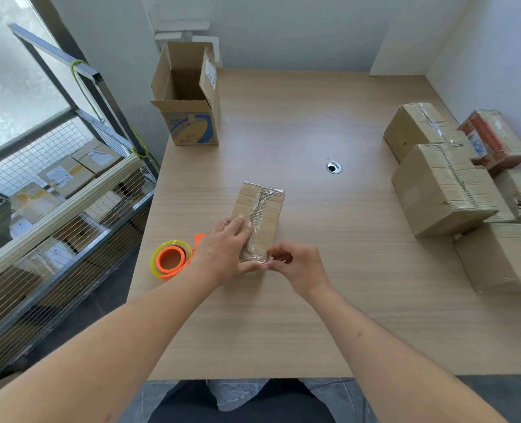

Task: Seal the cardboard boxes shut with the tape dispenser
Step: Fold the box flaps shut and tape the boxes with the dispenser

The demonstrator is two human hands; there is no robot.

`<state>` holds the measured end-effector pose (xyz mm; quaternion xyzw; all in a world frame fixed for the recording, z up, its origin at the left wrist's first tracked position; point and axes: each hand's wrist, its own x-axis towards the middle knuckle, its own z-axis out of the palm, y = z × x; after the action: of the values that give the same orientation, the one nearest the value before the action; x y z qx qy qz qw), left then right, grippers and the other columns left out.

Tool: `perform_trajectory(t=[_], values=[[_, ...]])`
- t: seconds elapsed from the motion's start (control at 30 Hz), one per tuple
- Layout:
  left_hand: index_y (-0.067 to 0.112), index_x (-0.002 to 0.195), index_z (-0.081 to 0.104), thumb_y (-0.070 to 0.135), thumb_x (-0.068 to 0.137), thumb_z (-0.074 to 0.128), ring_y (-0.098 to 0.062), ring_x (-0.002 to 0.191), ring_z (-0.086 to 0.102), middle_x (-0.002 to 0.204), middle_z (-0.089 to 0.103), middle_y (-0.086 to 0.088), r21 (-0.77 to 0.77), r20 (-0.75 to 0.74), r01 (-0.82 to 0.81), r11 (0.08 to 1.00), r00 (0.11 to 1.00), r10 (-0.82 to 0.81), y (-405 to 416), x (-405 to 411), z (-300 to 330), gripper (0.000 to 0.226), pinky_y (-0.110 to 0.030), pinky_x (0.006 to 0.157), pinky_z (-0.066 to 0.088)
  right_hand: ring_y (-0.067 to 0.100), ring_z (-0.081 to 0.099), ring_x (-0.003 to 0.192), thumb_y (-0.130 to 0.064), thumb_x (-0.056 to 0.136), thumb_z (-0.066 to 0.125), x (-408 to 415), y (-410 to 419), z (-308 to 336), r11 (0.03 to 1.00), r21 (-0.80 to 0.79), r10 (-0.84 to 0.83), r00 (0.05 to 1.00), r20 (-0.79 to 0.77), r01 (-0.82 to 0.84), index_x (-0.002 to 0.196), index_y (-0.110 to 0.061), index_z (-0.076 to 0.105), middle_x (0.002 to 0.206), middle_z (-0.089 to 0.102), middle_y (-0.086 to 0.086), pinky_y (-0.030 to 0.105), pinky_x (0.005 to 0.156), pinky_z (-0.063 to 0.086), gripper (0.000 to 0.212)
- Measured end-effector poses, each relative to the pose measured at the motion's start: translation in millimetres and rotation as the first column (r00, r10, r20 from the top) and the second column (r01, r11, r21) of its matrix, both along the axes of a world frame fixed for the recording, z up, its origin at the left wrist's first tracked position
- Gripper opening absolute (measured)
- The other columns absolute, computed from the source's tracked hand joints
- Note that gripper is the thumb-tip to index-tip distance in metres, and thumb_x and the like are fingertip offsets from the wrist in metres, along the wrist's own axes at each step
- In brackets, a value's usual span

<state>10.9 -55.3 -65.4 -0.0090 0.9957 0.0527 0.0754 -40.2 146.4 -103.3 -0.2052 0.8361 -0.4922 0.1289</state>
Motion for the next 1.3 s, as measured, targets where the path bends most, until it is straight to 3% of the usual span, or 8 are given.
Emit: perform_trajectory(t=[0.13,0.23,0.4,0.47,0.7,0.87,1.17,1.3], values=[[0.016,0.152,0.040,0.090,0.075,0.034,-0.032,0.121,0.049,0.152,0.039,-0.001,-0.051,-0.079,-0.119,0.992,0.990,0.114,15,0,-8,0.107,-0.042,0.096,0.049,0.006,0.074,0.087,-0.019,0.083,0.084,5,1,-4,0.994,0.002,-0.113,0.993,0.030,0.113,0.107,-0.014,0.080,0.097,0.079,-0.003,0.037,0.086,0.060,0.026],[0.015,0.150,0.041,0.090,0.074,0.030,-0.031,0.102,0.051,0.143,0.043,0.002,-0.064,-0.112,-0.207,0.976,0.974,0.199,28,-6,-15,0.108,-0.038,0.089,0.050,0.011,0.074,0.096,-0.026,0.092,0.065,9,2,-8,0.982,0.032,-0.190,0.981,0.038,0.188,0.118,-0.016,0.076,0.108,0.078,-0.002,0.041,0.089,0.060,0.030],[0.013,0.151,0.039,0.088,0.078,0.044,-0.031,0.106,0.051,0.140,0.044,0.001,-0.041,-0.097,-0.223,0.974,0.971,0.219,35,-15,-13,0.104,-0.035,0.093,0.045,0.002,0.061,0.121,-0.010,0.101,0.058,16,4,-5,0.975,0.026,-0.224,0.959,0.175,0.223,0.132,-0.012,0.068,0.130,0.069,-0.001,0.021,0.109,0.044,0.032],[0.014,0.153,0.037,0.086,0.079,0.045,-0.030,0.108,0.048,0.141,0.042,0.000,-0.025,-0.089,-0.219,0.975,0.972,0.216,35,-15,-12,0.103,-0.034,0.095,0.044,0.003,0.060,0.123,-0.005,0.100,0.058,20,4,-8,0.978,-0.011,-0.203,0.955,0.215,0.210,0.136,-0.010,0.064,0.134,0.067,0.000,0.026,0.112,0.044,0.037],[0.017,0.155,0.036,0.068,0.086,0.055,-0.033,0.131,0.043,0.151,0.036,-0.006,0.202,-0.001,-0.046,0.978,0.999,0.047,-3,-14,-12,0.088,-0.042,0.113,0.037,0.009,0.074,0.093,-0.007,0.088,0.076,5,-2,-4,0.952,0.032,-0.305,0.950,0.059,0.304,0.110,-0.014,0.079,0.102,0.079,-0.001,0.029,0.092,0.055,0.024],[0.024,0.152,0.045,0.038,0.088,0.075,-0.015,0.151,0.027,0.166,0.024,0.007,0.458,0.026,0.031,0.889,0.999,-0.048,-47,-1,-16,0.072,-0.041,0.123,0.026,0.014,0.065,0.080,-0.005,0.086,0.074,8,-1,-12,0.977,0.100,-0.158,0.958,-0.241,0.186,0.114,-0.023,0.075,0.086,0.071,-0.006,0.031,0.077,0.053,0.033],[0.033,0.154,0.039,0.043,0.091,0.072,-0.016,0.153,0.021,0.167,0.017,0.012,0.372,0.030,0.115,0.921,0.990,-0.136,-57,-10,-25,0.071,-0.040,0.122,0.027,0.018,0.065,0.066,-0.003,0.077,0.076,10,-9,-17,0.963,0.122,-0.200,0.941,-0.274,0.241,0.112,-0.023,0.074,0.074,0.067,-0.008,0.042,0.069,0.059,0.040],[0.033,0.156,0.034,0.034,0.088,0.078,-0.013,0.154,0.006,0.166,0.010,0.013,0.379,0.070,0.149,0.913,0.979,-0.189,-64,-11,-23,0.081,-0.032,0.125,0.015,0.019,0.063,0.069,-0.002,0.079,0.075,8,-9,-16,0.963,0.170,-0.160,0.954,-0.252,0.207,0.111,-0.022,0.071,0.074,0.065,-0.007,0.042,0.070,0.057,0.038]])
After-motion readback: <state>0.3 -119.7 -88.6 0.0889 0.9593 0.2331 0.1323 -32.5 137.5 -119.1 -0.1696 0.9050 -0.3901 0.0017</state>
